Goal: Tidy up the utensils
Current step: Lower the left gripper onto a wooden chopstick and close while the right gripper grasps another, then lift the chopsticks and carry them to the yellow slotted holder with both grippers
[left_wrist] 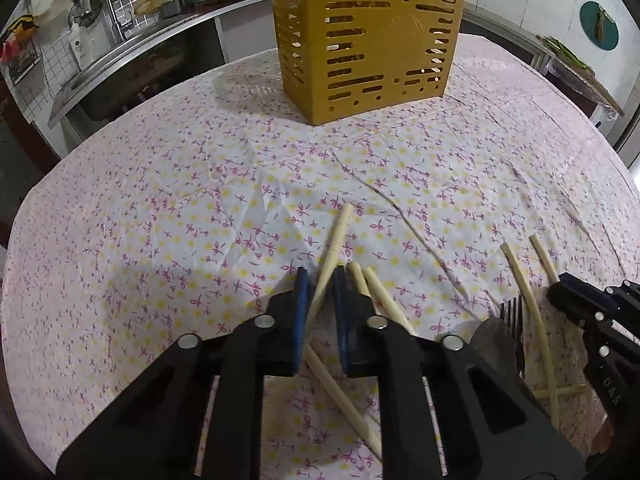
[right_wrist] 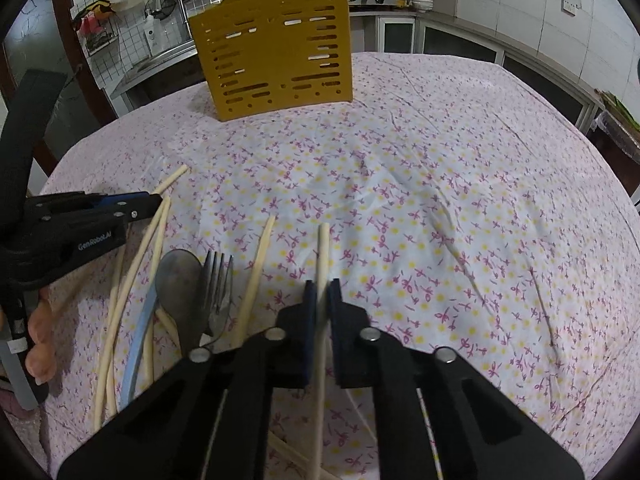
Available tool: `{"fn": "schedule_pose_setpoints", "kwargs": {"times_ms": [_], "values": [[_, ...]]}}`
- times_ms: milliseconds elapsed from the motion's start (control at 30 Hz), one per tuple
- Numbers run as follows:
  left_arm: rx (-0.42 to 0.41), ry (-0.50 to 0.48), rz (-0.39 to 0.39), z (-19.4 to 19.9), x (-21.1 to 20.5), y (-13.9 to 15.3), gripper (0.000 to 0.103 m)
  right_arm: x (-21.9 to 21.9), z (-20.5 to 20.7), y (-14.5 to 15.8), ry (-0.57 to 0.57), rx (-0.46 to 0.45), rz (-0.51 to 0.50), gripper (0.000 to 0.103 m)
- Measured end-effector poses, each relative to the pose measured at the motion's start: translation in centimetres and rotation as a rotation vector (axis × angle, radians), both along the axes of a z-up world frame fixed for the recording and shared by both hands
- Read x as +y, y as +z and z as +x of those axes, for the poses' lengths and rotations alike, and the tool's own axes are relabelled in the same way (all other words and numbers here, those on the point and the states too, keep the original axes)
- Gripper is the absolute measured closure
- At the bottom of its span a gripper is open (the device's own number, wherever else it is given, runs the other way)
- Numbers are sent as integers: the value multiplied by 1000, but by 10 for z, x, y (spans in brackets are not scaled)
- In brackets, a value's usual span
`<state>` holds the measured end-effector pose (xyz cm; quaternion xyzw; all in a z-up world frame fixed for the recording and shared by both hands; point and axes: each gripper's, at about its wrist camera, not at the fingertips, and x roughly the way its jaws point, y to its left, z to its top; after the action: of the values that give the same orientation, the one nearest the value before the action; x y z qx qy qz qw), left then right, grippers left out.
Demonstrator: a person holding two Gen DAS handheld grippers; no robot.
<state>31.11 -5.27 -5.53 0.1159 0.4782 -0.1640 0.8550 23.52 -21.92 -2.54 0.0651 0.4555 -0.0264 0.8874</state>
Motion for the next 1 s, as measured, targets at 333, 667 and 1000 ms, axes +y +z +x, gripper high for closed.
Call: {"fn": "schedule_pose_setpoints", "kwargs": {"times_ms": [333,667,1000], "values": [[-3,17,-115,-21,16,13,99,-15,-8,16,18,-50,77,97],[-87,20,-261,-49,17,65,99,-40,-18,50,40,-176,209,97],[-175,2,-387,-68,8,113,99,-54,-20,93,77,-340,263,97]]}}
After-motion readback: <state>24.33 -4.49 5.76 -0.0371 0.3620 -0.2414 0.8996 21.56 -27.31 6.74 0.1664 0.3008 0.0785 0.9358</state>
